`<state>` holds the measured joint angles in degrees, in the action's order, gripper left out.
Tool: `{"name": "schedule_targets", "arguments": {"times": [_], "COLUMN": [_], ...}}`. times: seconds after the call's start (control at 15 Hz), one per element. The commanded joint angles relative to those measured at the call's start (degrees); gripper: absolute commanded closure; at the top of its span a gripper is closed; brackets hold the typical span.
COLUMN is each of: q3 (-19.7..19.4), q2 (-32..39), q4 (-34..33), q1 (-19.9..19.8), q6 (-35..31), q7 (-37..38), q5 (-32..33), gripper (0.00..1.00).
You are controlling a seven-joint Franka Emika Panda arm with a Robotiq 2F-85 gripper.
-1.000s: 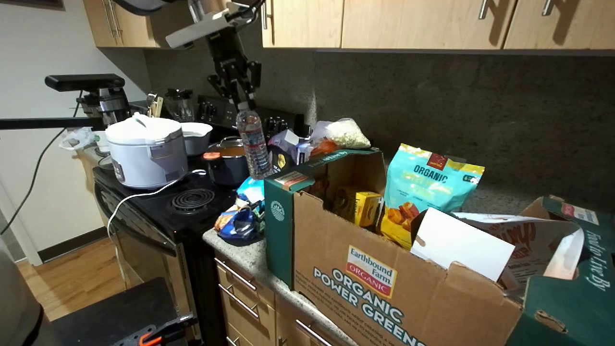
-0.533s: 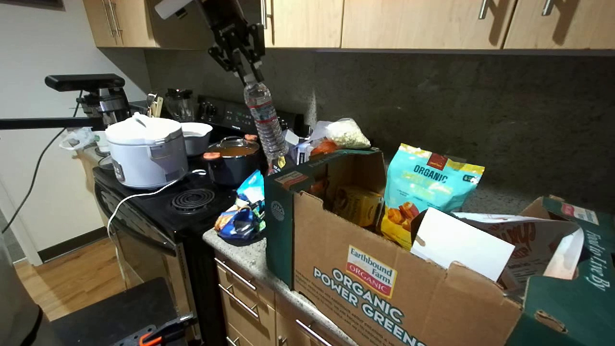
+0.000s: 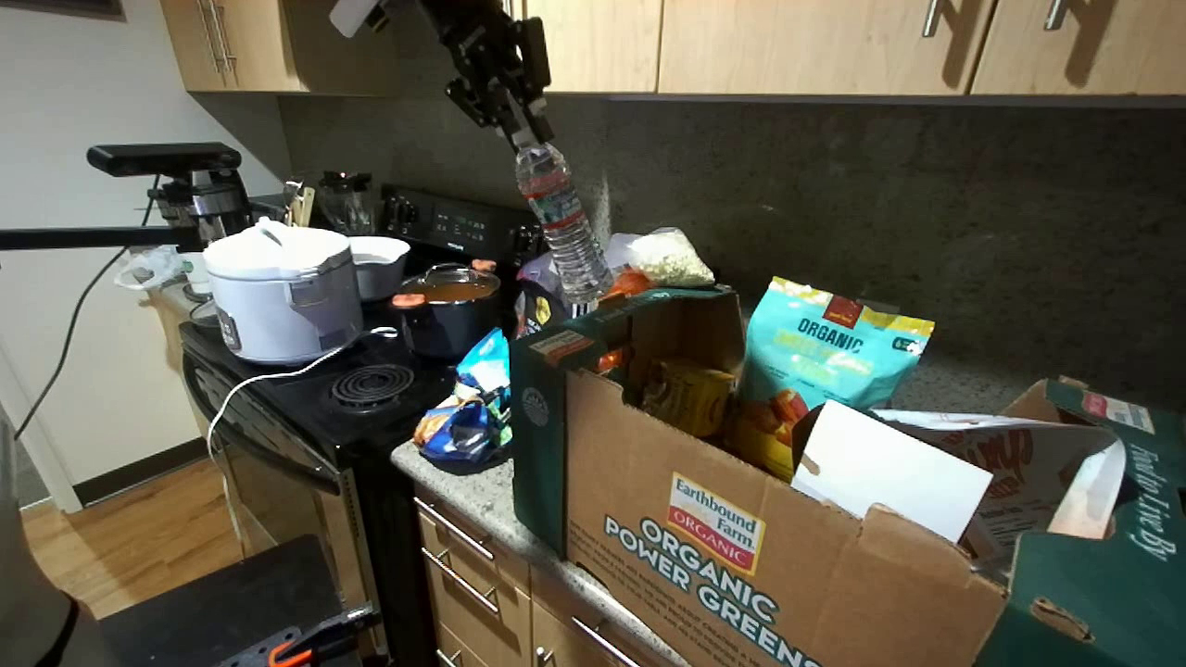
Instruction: Put the bottle of water, the black and dark blue snack packs, the top plastic and the remaining snack pack in the box respectively
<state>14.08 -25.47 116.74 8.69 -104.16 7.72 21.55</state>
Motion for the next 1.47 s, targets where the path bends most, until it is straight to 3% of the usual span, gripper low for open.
{"name": "schedule_targets", "arguments": {"times": [0.0,0.33,0.4,1.4], "q3": [0.34,0.6,0.59,-0.76], "q2": [0.08,0.08,0.08,10.73], "q4": [-0.05,0.02,0.02,-6.04], "q1": [-0.46,-0.64,-0.65,-8.26], "q6": [0.14,0.15,0.15,-1.09], "q7": [1.06,1.77,1.77,22.71], "q5": [0.54,0.67,0.67,8.04], "gripper": [0.65,0.65,0.9,0.9]}}
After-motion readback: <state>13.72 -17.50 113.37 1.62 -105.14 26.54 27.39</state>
